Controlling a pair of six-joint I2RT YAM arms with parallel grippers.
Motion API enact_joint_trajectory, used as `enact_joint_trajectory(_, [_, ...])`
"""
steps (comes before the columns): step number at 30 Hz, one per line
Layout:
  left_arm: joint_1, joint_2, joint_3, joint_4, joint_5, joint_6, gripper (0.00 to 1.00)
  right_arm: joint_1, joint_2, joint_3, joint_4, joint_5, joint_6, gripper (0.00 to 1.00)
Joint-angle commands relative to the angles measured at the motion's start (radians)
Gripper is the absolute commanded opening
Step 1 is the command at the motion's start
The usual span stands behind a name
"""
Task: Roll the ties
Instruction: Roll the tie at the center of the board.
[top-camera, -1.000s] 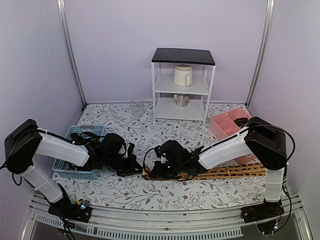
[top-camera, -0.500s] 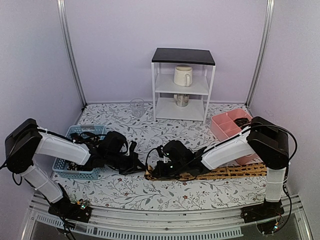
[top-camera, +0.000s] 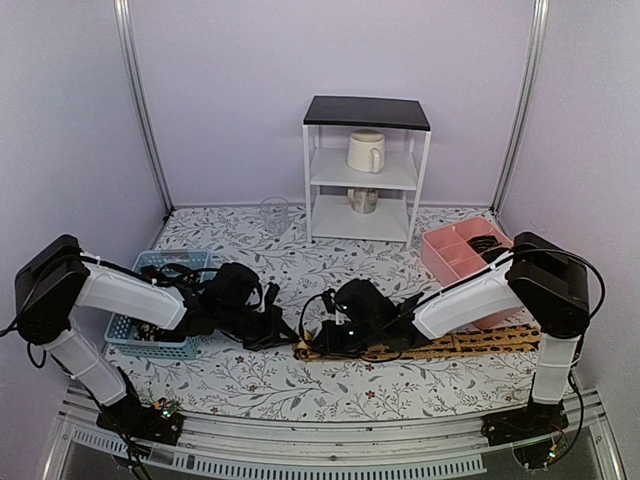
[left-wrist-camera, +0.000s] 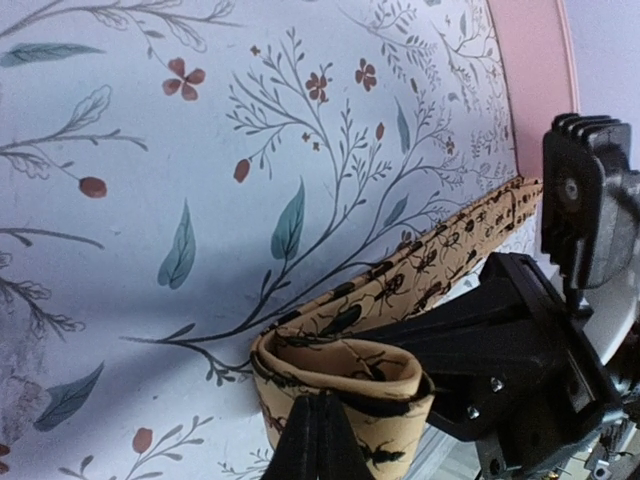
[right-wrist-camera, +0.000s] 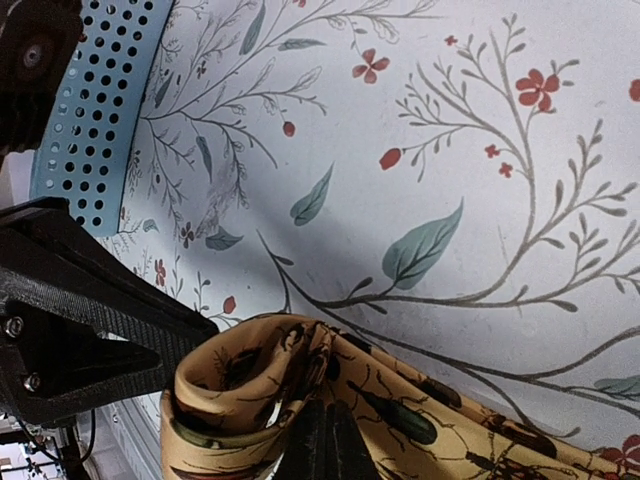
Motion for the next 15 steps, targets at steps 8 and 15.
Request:
enact_joint_trajectory(8, [-0.048, 0.053, 0.072, -0.016, -0.016, -0.008, 0.00, -0.033, -0.214, -0.119, -0.086, 0.137, 0.028, 0.16])
enact_joint_trajectory(15, [-0.066, 0.097, 0.114, -0.018, -0.018, -0.006, 0.00, -0.033, -0.207, -0.135, -0.091, 0.131, 0.041, 0.15])
